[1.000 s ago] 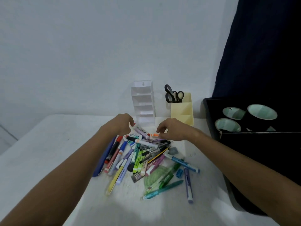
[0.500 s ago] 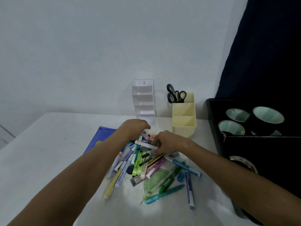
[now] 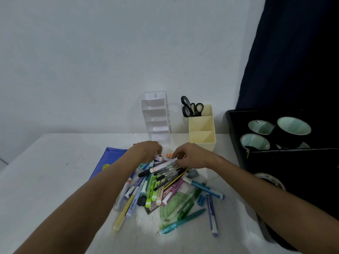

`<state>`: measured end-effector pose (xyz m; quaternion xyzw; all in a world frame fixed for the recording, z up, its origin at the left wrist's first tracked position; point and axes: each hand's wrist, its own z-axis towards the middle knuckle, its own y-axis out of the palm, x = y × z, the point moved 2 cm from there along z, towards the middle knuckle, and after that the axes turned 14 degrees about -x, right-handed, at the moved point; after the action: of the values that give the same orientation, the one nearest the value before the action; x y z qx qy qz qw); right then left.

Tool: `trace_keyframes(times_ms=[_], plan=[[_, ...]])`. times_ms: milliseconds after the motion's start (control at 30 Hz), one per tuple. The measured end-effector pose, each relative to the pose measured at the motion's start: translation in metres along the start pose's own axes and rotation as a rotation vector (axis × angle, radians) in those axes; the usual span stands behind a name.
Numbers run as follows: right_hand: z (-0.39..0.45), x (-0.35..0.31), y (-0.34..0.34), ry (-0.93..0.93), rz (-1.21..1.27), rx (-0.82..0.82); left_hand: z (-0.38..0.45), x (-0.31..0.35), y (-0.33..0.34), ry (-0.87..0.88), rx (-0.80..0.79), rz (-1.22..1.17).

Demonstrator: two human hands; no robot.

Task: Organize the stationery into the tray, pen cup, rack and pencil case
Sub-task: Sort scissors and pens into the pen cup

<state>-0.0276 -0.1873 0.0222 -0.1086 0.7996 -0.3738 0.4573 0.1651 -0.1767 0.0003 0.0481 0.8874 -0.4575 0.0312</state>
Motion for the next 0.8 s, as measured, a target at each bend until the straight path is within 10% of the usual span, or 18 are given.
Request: trace_keyframes(times_ms=[800], plan=[[-0.018,0.013,-0.018,-0.066,0.678,0.211,-0.012,-0.006,-0.003,-0.034,0.003,-0.195]])
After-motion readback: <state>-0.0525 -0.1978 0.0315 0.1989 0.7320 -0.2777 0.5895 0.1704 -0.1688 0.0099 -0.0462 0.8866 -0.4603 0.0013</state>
